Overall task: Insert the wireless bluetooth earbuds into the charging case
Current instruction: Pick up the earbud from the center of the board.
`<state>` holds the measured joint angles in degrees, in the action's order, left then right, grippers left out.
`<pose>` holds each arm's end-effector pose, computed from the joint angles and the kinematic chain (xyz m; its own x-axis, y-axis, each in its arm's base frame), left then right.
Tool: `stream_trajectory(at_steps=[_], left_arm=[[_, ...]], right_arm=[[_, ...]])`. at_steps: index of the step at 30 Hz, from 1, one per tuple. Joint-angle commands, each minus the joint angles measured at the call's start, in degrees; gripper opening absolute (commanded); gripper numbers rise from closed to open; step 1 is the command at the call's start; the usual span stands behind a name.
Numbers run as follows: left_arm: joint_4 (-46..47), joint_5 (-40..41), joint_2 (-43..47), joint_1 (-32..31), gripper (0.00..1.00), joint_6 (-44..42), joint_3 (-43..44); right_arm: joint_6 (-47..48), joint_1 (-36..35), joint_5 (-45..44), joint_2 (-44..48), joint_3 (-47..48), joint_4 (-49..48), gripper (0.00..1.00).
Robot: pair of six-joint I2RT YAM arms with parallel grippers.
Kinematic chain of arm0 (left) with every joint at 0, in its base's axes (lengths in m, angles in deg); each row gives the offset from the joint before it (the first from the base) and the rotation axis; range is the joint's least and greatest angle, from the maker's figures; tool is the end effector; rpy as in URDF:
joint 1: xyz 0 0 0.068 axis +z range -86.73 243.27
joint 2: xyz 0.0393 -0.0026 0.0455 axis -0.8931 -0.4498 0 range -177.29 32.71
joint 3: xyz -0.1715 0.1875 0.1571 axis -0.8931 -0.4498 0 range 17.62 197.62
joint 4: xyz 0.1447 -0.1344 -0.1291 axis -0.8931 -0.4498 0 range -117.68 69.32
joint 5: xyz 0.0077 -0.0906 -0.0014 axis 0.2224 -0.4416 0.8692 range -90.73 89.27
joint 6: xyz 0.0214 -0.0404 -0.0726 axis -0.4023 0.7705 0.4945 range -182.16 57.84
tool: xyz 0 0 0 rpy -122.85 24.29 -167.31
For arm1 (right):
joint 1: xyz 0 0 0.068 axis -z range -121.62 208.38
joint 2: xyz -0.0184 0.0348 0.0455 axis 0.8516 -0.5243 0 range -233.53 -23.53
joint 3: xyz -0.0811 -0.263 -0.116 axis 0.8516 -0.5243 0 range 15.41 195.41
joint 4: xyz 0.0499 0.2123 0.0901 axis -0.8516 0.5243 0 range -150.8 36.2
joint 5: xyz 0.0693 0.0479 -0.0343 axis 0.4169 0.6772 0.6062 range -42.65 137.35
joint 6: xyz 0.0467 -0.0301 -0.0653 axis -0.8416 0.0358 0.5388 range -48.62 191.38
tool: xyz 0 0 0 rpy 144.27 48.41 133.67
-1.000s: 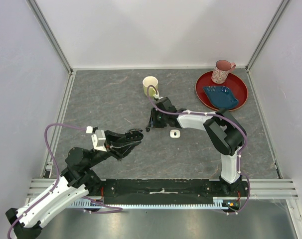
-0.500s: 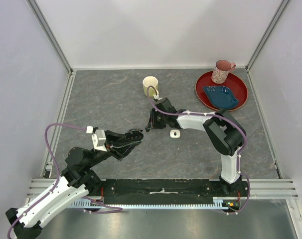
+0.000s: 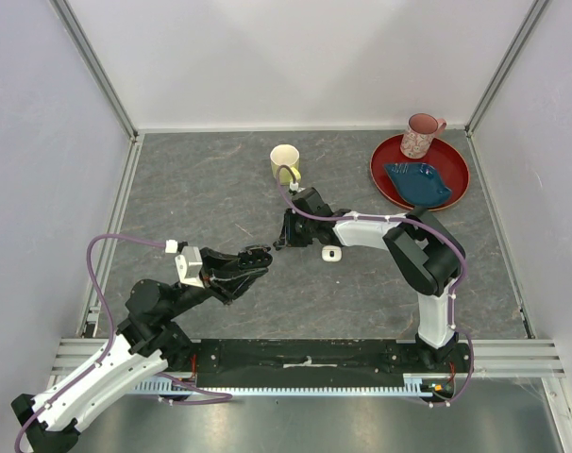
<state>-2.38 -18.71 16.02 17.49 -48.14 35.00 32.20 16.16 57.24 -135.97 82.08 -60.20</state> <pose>0.0505 -0.0854 0.3072 0.0058 -0.3364 -0.9417 0.9139 0.3840 -0.1316 0.3083 0.2974 0.1606 -0.8892 0.0335 -0.4563 -0.2426 0.8112 0.5322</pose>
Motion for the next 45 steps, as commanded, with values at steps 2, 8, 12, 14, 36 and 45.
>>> stream_trajectory(at_steps=[2, 8, 12, 14, 36, 45], left_arm=[[1.47, 1.28, 0.34, -0.27, 0.02, -0.22, -0.16], [1.47, 1.54, 0.43, -0.27, 0.02, -0.05, -0.51], [1.47, 1.72, 0.34, -0.27, 0.02, 0.13, -0.60], [1.47, 1.72, 0.34, -0.27, 0.02, 0.13, -0.60], [1.47, 2.07, -0.19, -0.19, 0.02, 0.13, -0.60], [1.47, 1.89, -0.63, -0.19, 0.02, 0.22, -0.51]], right_arm=[[0.16, -0.15, 1.18, 0.56, -0.05, -2.71, 0.25], [0.24, -0.15, 2.24, -0.05, 0.65, -3.06, 0.25], [0.42, -0.15, 2.33, -0.50, 0.83, -2.97, 0.24], [0.68, -0.15, 2.50, -0.58, 1.00, -2.89, 0.24], [1.74, -0.15, 2.15, -1.02, 2.05, -3.06, 0.25], [1.65, -0.06, 2.15, -0.67, 2.06, -3.67, 0.30]])
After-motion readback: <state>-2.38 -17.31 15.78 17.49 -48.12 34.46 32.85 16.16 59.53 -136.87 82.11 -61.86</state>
